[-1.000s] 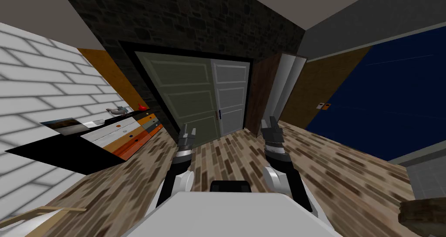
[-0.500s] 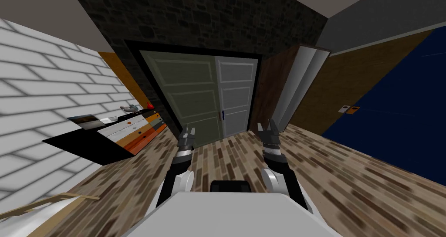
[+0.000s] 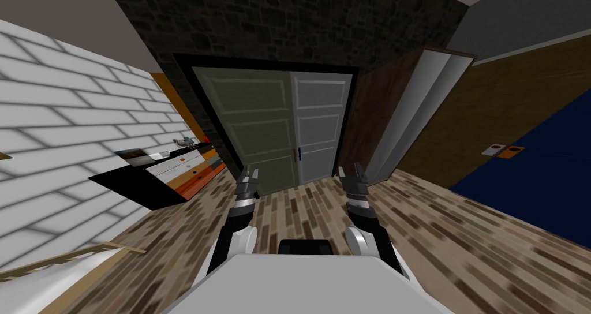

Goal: Pull the door open

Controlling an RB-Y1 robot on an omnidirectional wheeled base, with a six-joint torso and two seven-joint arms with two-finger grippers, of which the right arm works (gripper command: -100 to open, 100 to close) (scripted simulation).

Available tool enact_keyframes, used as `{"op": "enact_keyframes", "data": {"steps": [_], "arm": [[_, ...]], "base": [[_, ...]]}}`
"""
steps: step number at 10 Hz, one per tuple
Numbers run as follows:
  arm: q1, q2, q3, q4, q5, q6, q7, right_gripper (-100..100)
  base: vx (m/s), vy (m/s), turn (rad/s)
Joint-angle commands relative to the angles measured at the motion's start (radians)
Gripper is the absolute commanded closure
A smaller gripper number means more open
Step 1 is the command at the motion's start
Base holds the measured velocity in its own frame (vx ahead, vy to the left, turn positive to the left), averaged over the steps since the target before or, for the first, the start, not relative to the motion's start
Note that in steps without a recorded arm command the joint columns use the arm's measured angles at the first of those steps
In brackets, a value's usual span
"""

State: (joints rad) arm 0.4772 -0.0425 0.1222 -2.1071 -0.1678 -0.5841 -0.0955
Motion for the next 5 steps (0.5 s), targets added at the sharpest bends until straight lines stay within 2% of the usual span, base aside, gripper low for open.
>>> {"op": "enact_keyframes", "data": {"steps": [1,5], "arm": [[-0.001,-0.010,0.007,0.028,-0.024,-0.014,-0.032,-100],[0.001,-0.036,0.031,0.102,-0.088,-0.052,-0.115,-100]], "base": [[0.096,0.004,0.130],[0.097,-0.003,0.138]]}}
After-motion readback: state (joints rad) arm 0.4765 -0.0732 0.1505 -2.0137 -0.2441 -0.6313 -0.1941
